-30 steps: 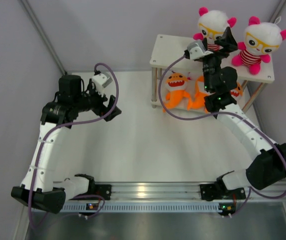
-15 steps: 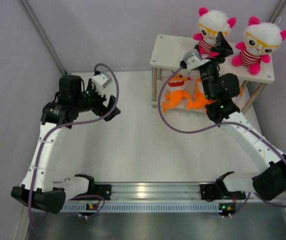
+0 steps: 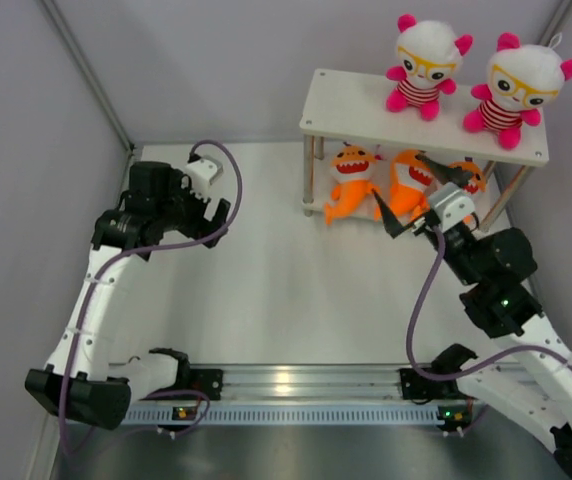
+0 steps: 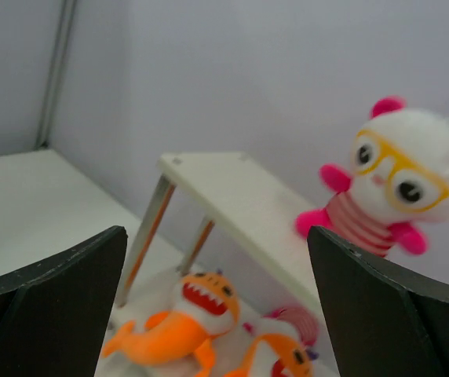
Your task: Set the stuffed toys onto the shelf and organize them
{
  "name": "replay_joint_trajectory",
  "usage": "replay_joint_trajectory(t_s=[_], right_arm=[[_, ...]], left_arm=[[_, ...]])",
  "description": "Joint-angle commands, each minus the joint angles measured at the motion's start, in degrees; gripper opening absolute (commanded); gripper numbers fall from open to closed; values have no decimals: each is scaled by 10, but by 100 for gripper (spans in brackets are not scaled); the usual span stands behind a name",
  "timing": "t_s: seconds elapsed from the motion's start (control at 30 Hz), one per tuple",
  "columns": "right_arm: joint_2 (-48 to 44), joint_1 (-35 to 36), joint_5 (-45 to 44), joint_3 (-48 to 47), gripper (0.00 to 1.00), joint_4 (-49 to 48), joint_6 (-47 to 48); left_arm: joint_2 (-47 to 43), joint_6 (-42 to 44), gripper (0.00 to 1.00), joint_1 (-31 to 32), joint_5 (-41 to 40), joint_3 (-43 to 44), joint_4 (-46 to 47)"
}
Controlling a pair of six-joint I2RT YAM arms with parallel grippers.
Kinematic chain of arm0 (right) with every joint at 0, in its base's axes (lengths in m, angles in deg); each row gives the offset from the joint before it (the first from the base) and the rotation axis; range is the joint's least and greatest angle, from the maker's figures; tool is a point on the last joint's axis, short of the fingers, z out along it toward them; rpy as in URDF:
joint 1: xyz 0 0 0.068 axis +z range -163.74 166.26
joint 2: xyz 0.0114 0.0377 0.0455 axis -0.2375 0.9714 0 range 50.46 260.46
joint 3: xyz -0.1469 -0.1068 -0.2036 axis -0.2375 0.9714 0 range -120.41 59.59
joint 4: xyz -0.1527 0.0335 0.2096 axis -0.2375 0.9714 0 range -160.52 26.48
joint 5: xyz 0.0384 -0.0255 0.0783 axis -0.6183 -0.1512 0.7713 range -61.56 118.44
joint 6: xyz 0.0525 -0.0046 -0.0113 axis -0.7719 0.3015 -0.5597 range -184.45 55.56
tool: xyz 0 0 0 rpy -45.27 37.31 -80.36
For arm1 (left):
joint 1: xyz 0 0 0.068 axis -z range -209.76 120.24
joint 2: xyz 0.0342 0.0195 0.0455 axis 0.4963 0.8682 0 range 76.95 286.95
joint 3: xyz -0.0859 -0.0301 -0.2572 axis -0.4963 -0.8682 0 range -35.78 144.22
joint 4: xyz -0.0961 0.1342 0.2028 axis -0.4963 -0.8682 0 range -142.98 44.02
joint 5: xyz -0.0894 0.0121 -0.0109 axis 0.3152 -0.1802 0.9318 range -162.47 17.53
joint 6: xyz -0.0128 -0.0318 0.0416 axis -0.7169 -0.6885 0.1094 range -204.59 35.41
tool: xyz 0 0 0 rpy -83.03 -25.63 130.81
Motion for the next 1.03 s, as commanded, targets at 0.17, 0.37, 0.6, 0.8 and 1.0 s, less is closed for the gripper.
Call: replay_joint_trajectory(t_s=[0.17, 0.37, 0.6, 0.8, 1.0], right_arm=[[-3, 5, 24, 221, 99, 27, -254], [12, 6, -126, 314, 99, -8, -364], [12, 6, -173, 373, 99, -17, -428], [-6, 7, -196, 405, 99, -31, -443], [-8, 7, -191, 404, 99, -27, -443]], left_arm=[[-34, 17, 98, 1, -79, -83, 16], [-48, 13, 98, 1, -127, -173, 52], [-72, 3, 98, 1, -193, -239, 81], [-83, 4, 98, 1, -218, -276, 91], [-83, 3, 98, 1, -218, -285, 94]])
